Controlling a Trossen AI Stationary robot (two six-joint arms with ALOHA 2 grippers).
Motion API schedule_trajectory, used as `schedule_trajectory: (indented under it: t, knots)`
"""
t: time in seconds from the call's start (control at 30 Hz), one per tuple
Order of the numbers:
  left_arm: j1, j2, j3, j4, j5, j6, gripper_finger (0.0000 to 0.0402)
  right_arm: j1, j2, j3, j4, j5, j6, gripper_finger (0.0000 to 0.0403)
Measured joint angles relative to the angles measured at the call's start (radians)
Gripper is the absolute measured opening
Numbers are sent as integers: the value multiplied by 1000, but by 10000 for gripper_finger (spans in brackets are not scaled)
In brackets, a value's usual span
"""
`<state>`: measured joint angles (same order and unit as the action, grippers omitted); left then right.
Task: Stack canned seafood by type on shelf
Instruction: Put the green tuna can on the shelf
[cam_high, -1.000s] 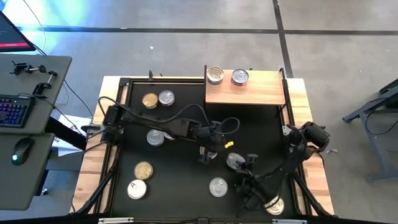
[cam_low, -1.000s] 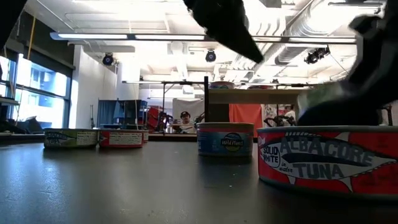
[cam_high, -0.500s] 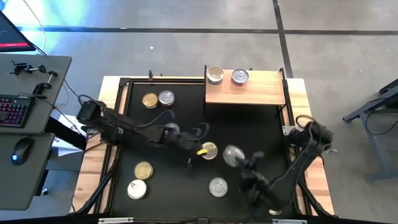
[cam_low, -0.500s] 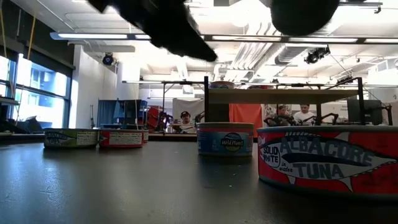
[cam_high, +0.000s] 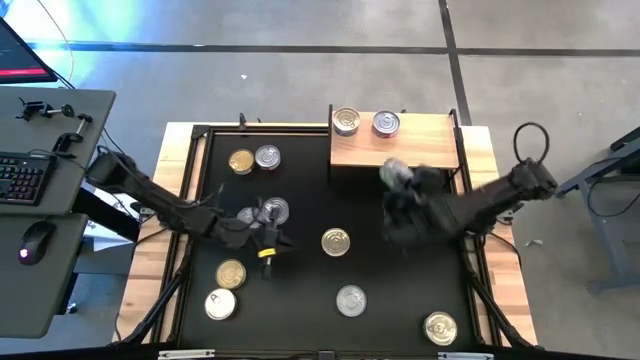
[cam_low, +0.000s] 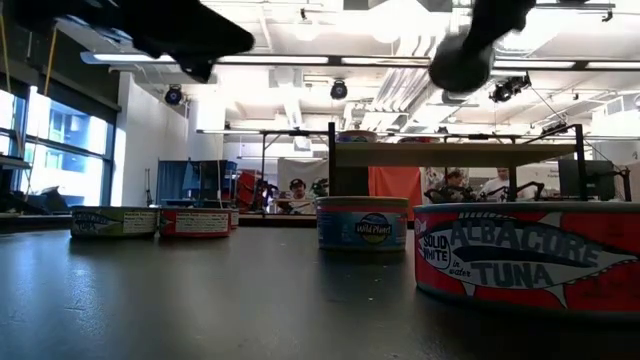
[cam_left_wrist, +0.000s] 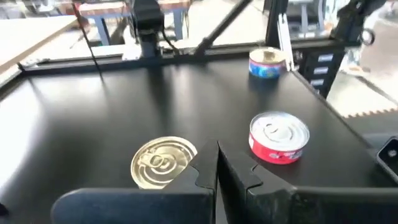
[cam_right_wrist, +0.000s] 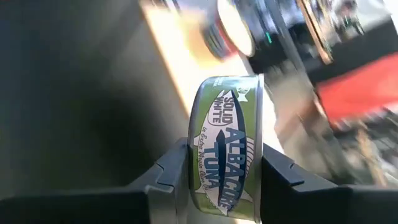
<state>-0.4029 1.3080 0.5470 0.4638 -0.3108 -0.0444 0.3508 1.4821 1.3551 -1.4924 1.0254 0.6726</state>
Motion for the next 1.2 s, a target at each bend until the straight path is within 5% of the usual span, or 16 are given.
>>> schedule_trajectory:
  t: [0.3, 0.53, 0.73, 1.0, 1.2]
  knots:
    - [-48, -17, -62, 71, -24, -7, 0, -468, -11, -81, 84, -54, -394, 109]
    - [-72, -17, -62, 73, -27, -6, 0, -692, -11, -174, 228, -159, -651, 109]
    - [-84, -17, -62, 73, -27, 11, 0, -786, -11, -184, 264, -164, -691, 114]
    - [-83, -16, -62, 73, -27, 12, 0, -812, -10, -167, 327, -242, -805, 262]
    - [-83, -16, -62, 72, -27, 11, 0, -823, -10, -42, 231, -387, -726, 241]
